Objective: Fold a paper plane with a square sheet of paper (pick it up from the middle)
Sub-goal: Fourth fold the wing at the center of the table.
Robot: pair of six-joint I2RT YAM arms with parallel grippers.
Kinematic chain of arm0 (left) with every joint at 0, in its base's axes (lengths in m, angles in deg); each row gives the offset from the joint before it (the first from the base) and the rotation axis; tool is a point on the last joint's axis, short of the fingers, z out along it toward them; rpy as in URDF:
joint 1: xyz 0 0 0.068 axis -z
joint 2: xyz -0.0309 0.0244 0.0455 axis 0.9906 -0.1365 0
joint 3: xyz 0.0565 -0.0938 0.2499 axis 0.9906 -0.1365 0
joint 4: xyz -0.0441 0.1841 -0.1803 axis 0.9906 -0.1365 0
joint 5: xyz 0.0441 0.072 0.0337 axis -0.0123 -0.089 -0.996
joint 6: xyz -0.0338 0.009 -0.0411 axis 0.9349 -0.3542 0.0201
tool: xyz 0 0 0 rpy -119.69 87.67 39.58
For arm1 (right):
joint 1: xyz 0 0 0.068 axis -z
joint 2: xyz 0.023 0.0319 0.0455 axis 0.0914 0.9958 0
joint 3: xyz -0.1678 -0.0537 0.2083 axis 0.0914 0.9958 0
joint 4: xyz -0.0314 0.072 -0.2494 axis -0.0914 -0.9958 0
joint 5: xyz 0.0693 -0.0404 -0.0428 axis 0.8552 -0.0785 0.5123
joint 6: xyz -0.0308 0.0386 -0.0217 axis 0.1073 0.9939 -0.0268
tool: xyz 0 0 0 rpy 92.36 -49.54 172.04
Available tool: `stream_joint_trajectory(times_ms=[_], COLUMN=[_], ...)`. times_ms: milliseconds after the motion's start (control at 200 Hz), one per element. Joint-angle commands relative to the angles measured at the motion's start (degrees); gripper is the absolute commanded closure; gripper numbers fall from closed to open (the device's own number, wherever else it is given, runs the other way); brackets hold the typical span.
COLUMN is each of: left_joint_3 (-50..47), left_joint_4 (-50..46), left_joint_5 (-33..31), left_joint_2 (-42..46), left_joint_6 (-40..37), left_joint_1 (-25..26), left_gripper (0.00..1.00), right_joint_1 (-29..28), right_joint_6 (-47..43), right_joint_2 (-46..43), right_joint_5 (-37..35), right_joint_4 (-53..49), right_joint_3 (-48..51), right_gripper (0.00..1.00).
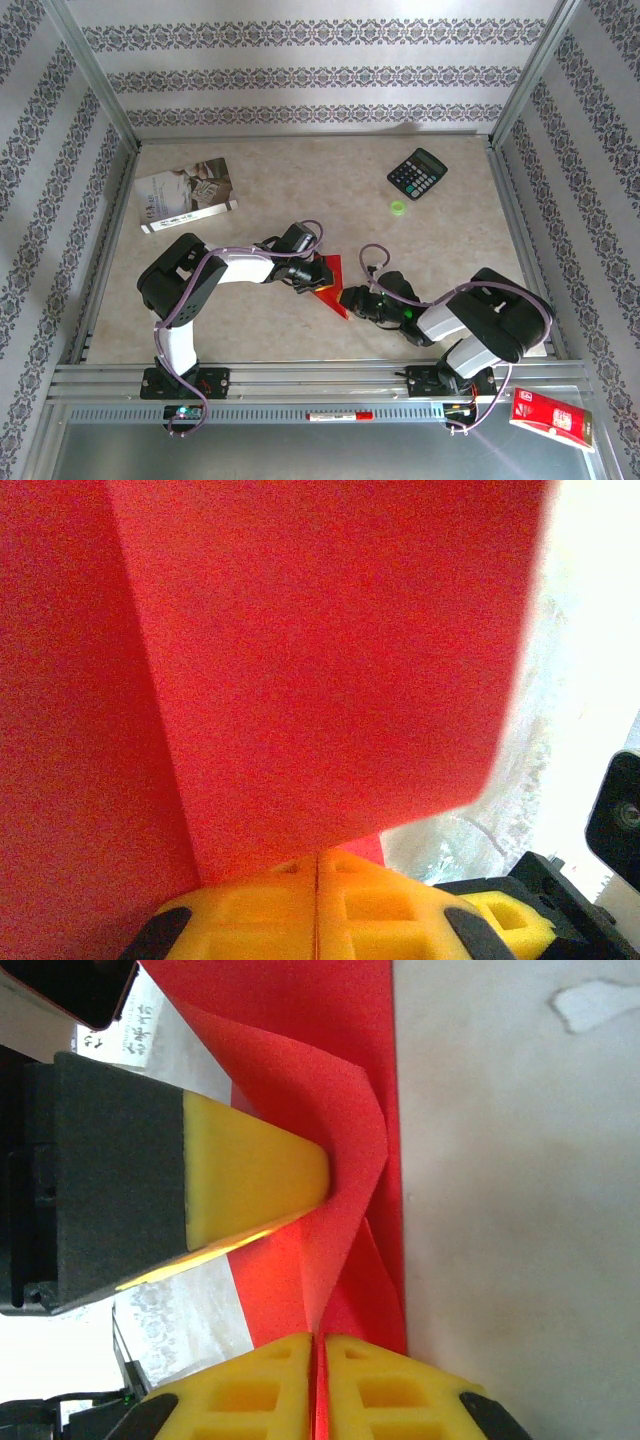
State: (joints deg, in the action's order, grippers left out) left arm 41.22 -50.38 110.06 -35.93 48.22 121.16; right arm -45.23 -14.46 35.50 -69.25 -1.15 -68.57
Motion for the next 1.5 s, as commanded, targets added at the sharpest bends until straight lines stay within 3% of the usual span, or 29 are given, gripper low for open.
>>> stream_joint_trajectory(times_ms=[0, 380, 560, 819, 989, 1494], left_joint_3=[-0.76, -1.33, -1.24, -0.97, -0.89, -0.54], left_joint_4=[-1.8, -1.19, -1.32, -1.65, -1.89, -2.62], left_joint_5=[-1.6, -1.71, -1.79, -1.79, -1.87, -1.97], left_joint_2=[-1.61, -1.26, -1.18, -1.06, -0.95, -0.91], left_joint_6=[-1.79, -1.44, -1.56, -1.55, -1.56, -1.82], left_joint_1=[0.2, 0.2, 0.2, 0.2, 0.2, 0.21], left_gripper=[0.93, 0.93, 0.93, 0.93, 0.93, 0.93], right_joint_1=[-0.75, -2.84, -2.23, -5.95, -7.05, -7.62], right_joint_6=[-1.6, -4.11, -8.69, -14.44, -17.49, -20.89], right_joint_2=[-2.26, -10.35, -18.57, -29.7, -26.47, -14.2], right_joint_5=[-2.47, -6.69, -7.13, -10.86, -11.07, -10.85], right_joint_4=[-8.8, -22.96, -33.51, -46.28, -48.46, -48.6], right_joint_3=[1.99, 1.5, -1.17, -4.54, -8.27, -15.96], right_gripper=[0.88, 0.93, 0.93, 0.8, 0.76, 0.8])
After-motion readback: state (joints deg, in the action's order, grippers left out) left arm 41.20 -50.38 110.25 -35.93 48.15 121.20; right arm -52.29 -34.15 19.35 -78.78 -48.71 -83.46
